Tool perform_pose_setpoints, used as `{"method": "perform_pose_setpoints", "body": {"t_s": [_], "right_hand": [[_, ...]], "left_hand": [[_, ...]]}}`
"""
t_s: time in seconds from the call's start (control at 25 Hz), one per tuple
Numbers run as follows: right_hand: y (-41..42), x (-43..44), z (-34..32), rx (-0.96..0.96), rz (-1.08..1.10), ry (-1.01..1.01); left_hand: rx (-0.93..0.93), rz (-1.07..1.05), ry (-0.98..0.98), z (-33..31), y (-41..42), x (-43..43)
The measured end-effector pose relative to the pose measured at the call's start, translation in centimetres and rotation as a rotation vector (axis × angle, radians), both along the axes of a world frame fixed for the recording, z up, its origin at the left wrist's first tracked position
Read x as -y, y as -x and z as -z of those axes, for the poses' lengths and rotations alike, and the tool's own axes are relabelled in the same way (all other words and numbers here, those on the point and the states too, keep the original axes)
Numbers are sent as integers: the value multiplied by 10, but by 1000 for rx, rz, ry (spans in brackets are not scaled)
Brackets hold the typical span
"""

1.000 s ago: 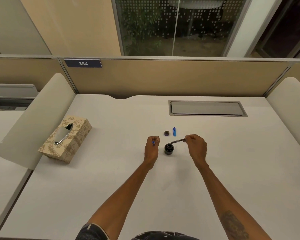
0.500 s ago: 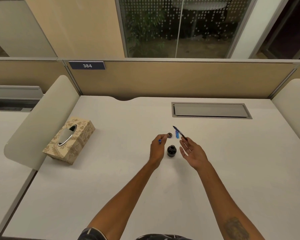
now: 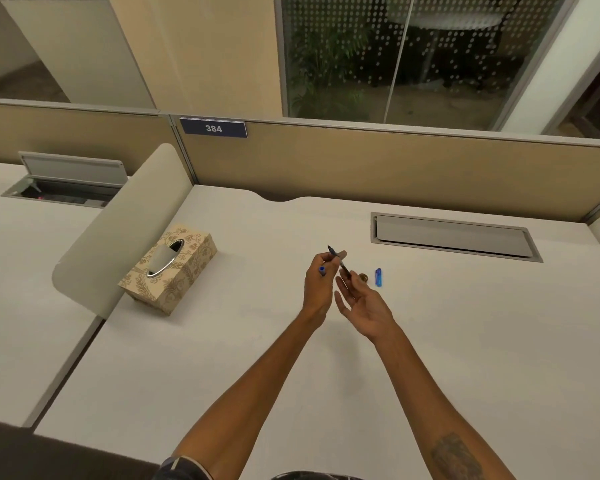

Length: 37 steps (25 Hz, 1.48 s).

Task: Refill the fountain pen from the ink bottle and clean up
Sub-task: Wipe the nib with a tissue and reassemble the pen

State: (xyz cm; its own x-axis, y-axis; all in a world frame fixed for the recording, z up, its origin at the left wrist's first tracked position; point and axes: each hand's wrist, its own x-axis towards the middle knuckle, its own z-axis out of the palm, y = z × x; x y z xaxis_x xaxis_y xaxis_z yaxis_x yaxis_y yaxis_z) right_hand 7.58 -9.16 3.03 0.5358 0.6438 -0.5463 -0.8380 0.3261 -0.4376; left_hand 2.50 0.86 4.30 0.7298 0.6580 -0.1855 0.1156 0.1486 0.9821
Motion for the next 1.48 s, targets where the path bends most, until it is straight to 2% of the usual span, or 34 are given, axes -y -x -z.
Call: {"method": "perform_pose_setpoints", "body": {"t_s": [0.12,0.2,0.32,0.4,0.76,1.04,1.2,1.48], "right_hand": [[9,-20,3,10,-75,36],[14,-34,5,81,-117,149],[20,-60,5,362,-127,410],[22,-81,0,539,-131,492],[56,-207,3,1158,-426,567],[89,-291,3,1399,-663,502],[95,-336,5,1474,-766,543],[100,-398,11,1756,-908,635]], "left_hand": [[4,-42,-8,0,13,-19],[1,-96,-2,0,22,-33],[0,-216,25,1,41,-60],[-14,-305,53,7,55,-77],[-131,-588,125,28,128,-154],[-171,-699,77,39,170,-205],[-190,-725,52,44,181,-228],[-173,-706,82,64,192,-252]]}}
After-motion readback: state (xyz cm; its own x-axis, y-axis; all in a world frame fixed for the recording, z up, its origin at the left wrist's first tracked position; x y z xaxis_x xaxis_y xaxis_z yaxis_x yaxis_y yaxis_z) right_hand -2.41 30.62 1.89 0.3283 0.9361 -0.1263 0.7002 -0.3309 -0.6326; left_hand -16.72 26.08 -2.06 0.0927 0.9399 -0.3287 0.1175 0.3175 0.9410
